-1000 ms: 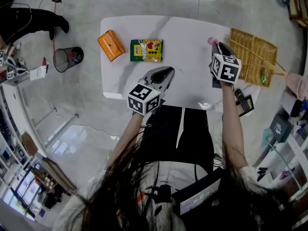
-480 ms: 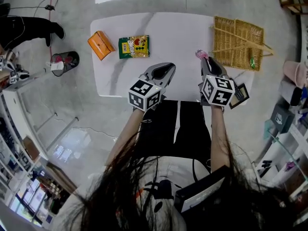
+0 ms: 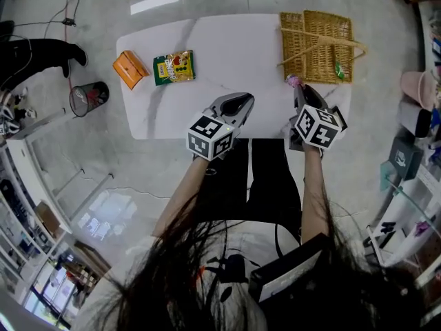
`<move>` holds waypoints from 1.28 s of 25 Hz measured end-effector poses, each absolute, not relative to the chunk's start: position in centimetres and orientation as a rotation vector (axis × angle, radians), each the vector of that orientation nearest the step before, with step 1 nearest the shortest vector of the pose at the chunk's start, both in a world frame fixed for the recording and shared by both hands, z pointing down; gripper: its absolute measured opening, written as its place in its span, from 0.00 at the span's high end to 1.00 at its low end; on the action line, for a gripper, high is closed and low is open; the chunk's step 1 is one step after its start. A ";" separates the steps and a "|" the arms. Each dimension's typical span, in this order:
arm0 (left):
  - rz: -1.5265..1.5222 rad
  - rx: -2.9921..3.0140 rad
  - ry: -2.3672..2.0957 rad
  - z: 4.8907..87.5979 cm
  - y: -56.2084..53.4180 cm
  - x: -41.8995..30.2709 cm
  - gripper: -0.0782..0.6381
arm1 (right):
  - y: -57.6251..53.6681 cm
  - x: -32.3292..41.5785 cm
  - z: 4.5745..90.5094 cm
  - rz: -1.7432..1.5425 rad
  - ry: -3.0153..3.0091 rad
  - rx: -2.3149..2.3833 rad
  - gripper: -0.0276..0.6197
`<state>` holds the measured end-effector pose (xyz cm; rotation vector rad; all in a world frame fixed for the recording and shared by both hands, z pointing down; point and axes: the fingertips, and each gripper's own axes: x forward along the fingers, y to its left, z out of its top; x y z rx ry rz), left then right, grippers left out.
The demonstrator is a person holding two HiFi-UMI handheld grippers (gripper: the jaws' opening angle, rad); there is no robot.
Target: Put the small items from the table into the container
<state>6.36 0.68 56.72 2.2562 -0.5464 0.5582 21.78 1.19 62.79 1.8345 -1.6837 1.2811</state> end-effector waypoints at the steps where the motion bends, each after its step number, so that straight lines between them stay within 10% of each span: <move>1: 0.563 2.256 -0.542 56.8 1.0 6.8 0.87 | 1.4 22.4 63.2 1.295 -1.672 1.846 0.81; 32: 0.552 2.216 -0.619 57.5 1.7 7.8 0.87 | 2.5 22.9 66.5 1.483 -1.675 1.776 0.75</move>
